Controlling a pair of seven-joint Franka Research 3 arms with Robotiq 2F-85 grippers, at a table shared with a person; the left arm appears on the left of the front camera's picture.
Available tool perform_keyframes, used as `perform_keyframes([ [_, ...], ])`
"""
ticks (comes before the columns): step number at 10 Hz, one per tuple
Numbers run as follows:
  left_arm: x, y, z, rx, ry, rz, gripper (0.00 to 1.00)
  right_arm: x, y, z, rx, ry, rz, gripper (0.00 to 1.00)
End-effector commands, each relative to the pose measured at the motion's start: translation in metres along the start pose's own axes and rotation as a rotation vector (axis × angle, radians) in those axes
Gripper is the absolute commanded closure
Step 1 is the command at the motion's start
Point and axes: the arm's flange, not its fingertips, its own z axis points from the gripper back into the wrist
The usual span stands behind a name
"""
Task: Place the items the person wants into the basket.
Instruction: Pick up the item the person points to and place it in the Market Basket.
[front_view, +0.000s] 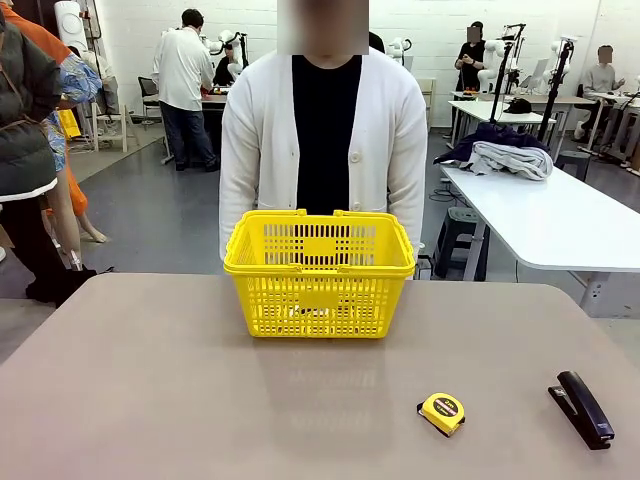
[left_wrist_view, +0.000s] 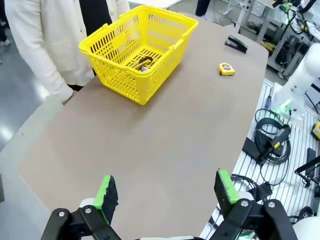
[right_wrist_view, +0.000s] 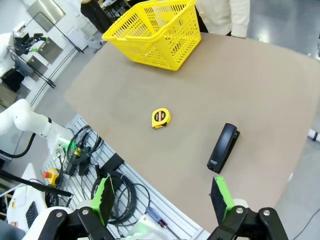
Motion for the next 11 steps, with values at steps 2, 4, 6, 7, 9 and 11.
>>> perform_keyframes([
  [2, -0.017, 0.007, -0.003, -0.065, -0.053, -0.007, 0.00, 0.001, -0.001, -0.002, 0.019, -0.024, 0.013, 0.00],
  [4, -0.006, 0.001, 0.002, -0.017, -0.011, 0.007, 0.00, 0.001, -0.001, -0.002, 0.019, -0.024, 0.013, 0.00],
  [6, -0.006, 0.001, 0.002, -0.017, -0.011, 0.007, 0.00, 0.001, -0.001, -0.002, 0.019, -0.024, 0.013, 0.00],
  [7, -0.006, 0.001, 0.002, -0.017, -0.011, 0.007, 0.00, 0.001, -0.001, -0.002, 0.019, -0.024, 0.013, 0.00],
  [9, -0.006, 0.001, 0.002, -0.017, -0.011, 0.007, 0.00, 0.001, -0.001, -0.002, 0.019, -0.024, 0.013, 0.00],
  [11, -0.006, 0.001, 0.002, -0.017, -0.011, 0.007, 0.00, 0.001, -0.001, -0.002, 0.019, -0.024, 0.013, 0.00],
])
